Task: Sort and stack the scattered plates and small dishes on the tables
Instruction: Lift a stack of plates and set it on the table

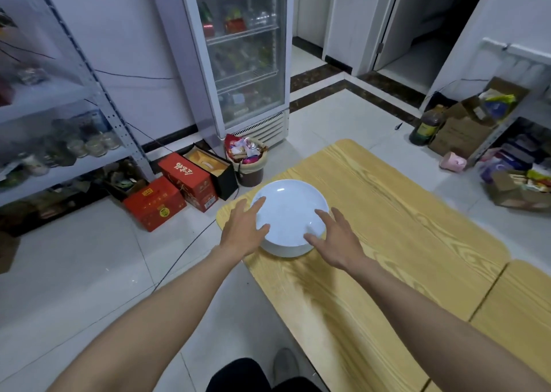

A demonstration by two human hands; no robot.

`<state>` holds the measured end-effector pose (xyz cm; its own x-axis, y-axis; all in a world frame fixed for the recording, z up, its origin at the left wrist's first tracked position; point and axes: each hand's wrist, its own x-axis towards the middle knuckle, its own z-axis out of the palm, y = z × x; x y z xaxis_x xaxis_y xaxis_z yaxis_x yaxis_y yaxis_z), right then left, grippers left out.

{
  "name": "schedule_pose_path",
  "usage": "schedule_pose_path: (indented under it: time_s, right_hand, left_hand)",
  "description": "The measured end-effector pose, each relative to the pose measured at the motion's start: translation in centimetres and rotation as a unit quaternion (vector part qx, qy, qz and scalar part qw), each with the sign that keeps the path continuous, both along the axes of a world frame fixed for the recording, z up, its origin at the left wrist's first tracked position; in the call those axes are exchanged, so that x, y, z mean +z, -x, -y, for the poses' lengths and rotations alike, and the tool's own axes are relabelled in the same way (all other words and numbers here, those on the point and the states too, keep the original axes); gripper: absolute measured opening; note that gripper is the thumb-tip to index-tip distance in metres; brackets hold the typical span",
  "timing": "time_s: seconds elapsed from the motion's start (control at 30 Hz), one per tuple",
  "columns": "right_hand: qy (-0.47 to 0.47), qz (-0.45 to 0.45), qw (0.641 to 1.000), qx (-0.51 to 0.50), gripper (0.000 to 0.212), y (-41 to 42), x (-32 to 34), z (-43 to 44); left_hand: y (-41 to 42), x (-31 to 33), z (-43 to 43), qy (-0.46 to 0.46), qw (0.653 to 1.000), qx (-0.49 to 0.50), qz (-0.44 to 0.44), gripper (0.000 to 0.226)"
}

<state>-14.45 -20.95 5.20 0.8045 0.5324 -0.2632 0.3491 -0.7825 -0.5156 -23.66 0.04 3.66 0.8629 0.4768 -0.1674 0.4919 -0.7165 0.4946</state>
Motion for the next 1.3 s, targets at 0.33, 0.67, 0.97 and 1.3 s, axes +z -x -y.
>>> schedule_pose_path:
  time_s: [0.33, 0.67, 0.97, 1.3]
  right_hand:
    - [-0.154, -0.203, 0.950, -0.178, 0.069, -1.6, -4.1, -2.4]
    - [-0.249, -0.212, 0.910, -0.255, 0.063, -1.6, -6.6, -3.8]
    - [-0.283, -0.168, 0.885, -0.331, 0.059, -1.0, -6.7, -5.4]
    - [-0.334, -0.147, 0.852, -0.375, 0.059, 0.4, -4.1, -4.8]
  left_hand:
    - [-4.1, -5.4, -6.5, 0.242, 0.970, -0.024, -0.026, 0.084]
    - [-4.3, -8.3, -7.3, 0.395, 0.917, -0.029, 0.042, 0.077]
    - [-4.7, -8.0, -7.6, 0.400, 0.914, -0.040, 0.052, 0.062]
    - [-5.3, -5.8, -7.3, 0.402, 0.908, -0.089, 0.077, 0.058]
